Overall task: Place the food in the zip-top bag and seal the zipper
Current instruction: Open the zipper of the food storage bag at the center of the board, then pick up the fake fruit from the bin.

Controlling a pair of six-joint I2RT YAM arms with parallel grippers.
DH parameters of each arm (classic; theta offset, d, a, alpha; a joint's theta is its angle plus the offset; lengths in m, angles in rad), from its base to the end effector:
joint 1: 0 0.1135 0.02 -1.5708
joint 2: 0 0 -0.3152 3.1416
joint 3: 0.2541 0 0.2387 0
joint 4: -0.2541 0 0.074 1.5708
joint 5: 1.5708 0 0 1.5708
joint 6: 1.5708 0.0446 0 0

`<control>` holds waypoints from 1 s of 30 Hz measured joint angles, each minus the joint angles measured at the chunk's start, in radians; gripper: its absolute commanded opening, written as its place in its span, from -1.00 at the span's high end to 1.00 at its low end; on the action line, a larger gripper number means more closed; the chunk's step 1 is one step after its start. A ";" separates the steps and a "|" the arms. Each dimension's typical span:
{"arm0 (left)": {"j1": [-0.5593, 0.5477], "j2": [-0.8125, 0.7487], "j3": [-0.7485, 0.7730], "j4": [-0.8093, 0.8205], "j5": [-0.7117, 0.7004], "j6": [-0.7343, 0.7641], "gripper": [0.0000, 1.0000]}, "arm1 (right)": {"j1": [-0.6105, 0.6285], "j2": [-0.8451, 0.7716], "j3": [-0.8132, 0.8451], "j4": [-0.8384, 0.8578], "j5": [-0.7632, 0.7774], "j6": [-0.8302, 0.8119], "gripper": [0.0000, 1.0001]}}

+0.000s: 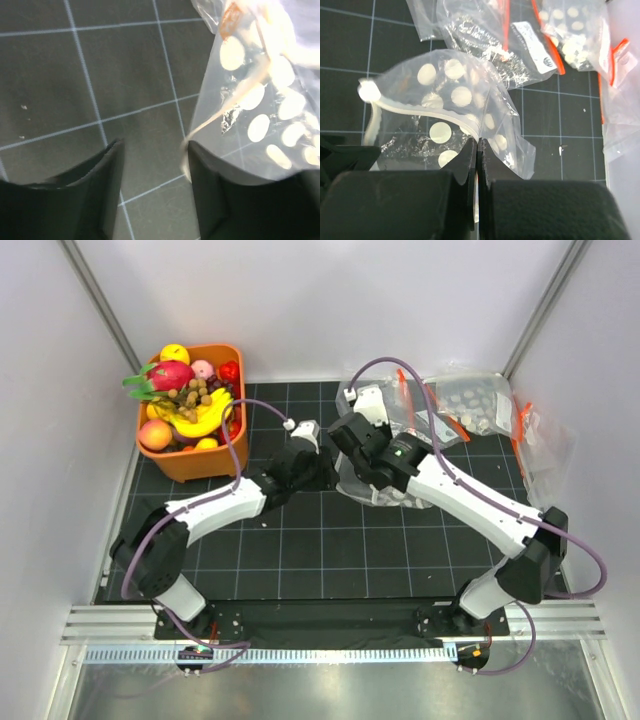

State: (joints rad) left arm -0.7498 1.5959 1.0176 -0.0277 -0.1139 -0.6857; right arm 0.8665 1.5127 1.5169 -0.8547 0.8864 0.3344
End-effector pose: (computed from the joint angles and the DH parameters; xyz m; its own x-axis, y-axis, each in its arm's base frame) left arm 0.2606 -0.2358 0.2852 -0.7081 -0.2003 -0.6771 0.2072 0.8578 -0.4704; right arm 0.2205 0.2062 0.4123 -0.5092 -0.2789 -0.8142 0.0172 0.9426 -0.3336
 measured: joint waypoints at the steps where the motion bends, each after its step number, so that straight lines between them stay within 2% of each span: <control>1: 0.011 -0.003 0.005 -0.008 0.008 0.007 -0.35 | -0.008 0.011 -0.001 0.001 -0.011 0.000 0.98; 4: 0.032 -0.030 0.016 -0.051 0.014 0.024 -0.67 | -0.046 0.051 -0.015 0.018 -0.064 0.000 0.99; 11: 0.097 -0.225 0.061 -0.243 -0.011 0.058 -0.99 | -0.119 0.083 -0.070 0.066 -0.164 0.002 0.99; 15: 0.238 -0.369 0.067 -0.328 -0.059 0.039 -0.99 | -0.131 0.083 -0.080 0.088 -0.187 0.002 0.99; 21: 0.507 -0.467 0.068 -0.373 -0.111 -0.015 -1.00 | -0.131 0.083 -0.081 0.116 -0.225 0.000 0.99; 25: 0.657 -0.418 0.108 -0.404 -0.130 -0.025 -1.00 | -0.131 0.083 -0.089 0.136 -0.247 0.000 0.99; 30: 0.719 -0.296 0.188 -0.422 -0.172 -0.024 -0.71 | -0.131 0.083 -0.097 0.145 -0.273 0.000 0.99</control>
State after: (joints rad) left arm -0.0303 1.2999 1.2053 -0.4496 -0.2859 -0.7094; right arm 0.7357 1.5959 1.4197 -0.7101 0.6132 0.3344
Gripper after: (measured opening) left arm 0.902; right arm 0.042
